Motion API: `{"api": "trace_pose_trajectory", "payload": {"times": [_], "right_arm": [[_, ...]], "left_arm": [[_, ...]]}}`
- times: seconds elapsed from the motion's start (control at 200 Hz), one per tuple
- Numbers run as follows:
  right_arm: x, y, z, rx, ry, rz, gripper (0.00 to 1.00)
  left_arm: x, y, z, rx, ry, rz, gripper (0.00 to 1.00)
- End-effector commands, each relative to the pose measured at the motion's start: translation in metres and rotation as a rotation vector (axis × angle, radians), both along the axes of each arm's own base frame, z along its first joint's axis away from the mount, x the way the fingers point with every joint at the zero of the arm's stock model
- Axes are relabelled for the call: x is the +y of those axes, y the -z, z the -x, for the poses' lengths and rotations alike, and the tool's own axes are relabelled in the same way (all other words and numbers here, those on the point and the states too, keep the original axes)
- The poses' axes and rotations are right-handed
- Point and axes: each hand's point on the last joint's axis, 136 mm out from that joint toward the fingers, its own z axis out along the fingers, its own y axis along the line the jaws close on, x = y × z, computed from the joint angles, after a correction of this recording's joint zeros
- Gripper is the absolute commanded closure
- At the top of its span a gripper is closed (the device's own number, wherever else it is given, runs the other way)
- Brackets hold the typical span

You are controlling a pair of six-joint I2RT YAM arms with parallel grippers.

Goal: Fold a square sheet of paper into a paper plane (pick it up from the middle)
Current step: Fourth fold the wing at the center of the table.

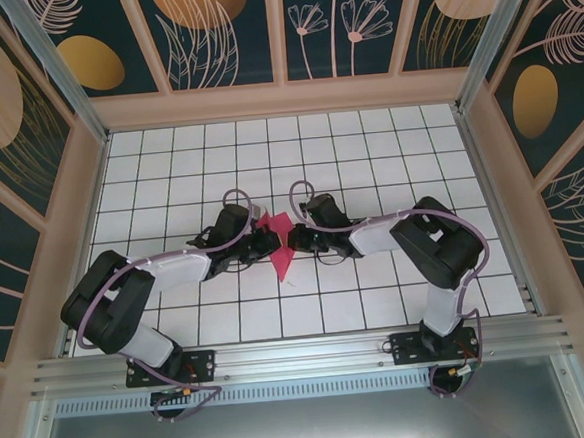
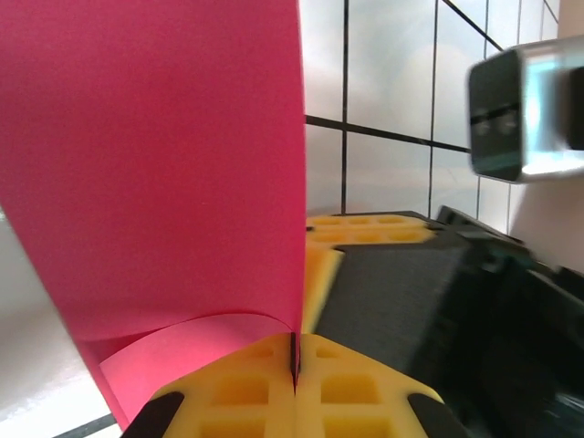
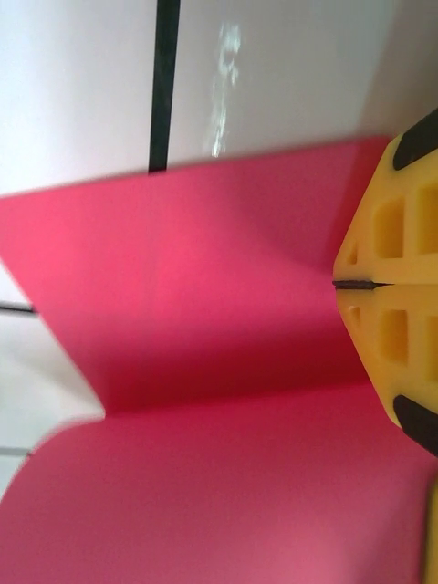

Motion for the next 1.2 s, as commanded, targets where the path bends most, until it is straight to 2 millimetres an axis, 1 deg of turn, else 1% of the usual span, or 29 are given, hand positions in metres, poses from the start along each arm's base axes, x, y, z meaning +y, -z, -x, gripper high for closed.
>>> {"api": "trace_pose_trajectory", "payload": {"times": [0.0,0.145,0.215,0.25,0.32,0.38,0.495,0.595,0.62,0.676,0.786,0.941,0.986,1.056,1.196], "right_arm": [[-0.012,0.013,-0.005,0.011,0.003,0.092,0.95],[-0.016,0.017,-0.005,-0.002,-0.017,0.144,0.95],[-0.018,0.019,-0.007,-0.003,-0.027,0.171,0.95],[-0.018,0.02,-0.006,-0.003,-0.034,0.177,0.95],[-0.017,0.018,-0.007,-0.004,-0.039,0.166,0.95],[-0.014,0.009,-0.009,-0.023,-0.051,0.141,0.92],[-0.008,-0.025,-0.011,-0.107,-0.057,0.062,0.85],[-0.011,-0.042,-0.005,-0.153,-0.06,0.027,0.79],[-0.013,-0.044,-0.003,-0.16,-0.058,0.023,0.78],[-0.016,-0.045,0.004,-0.169,-0.055,0.021,0.76],[-0.011,-0.05,0.021,-0.218,-0.102,0.024,0.73],[-0.01,-0.044,0.038,-0.299,-0.105,0.056,0.7],[-0.009,-0.042,0.04,-0.328,-0.093,0.066,0.69],[-0.003,-0.043,0.043,-0.366,-0.105,0.071,0.68],[0.001,-0.042,0.04,-0.409,-0.08,0.074,0.68]], "left_arm": [[-0.005,-0.007,0.002,-0.038,0.082,0.055,1.0],[-0.005,-0.003,0.003,-0.049,0.146,0.063,1.0],[0.001,0.002,0.0,-0.046,0.152,0.036,1.0],[0.002,0.001,-0.003,-0.058,0.144,0.046,1.0],[-0.002,-0.004,-0.004,-0.073,0.167,0.082,1.0],[-0.004,-0.003,-0.004,-0.07,0.181,0.084,1.0],[-0.005,-0.001,-0.004,-0.05,0.172,0.105,1.0],[-0.005,-0.003,-0.004,-0.05,0.148,0.128,1.0],[-0.006,-0.005,-0.005,-0.051,0.144,0.137,1.0],[-0.006,-0.007,-0.005,-0.053,0.142,0.145,1.0],[-0.007,-0.008,-0.007,-0.045,0.132,0.152,1.0],[-0.006,-0.008,-0.007,-0.026,0.113,0.152,1.0],[-0.006,-0.009,-0.007,-0.023,0.114,0.154,1.0],[-0.006,-0.01,-0.007,-0.02,0.109,0.156,1.0],[-0.005,-0.012,-0.008,-0.018,0.096,0.159,1.0]]}}
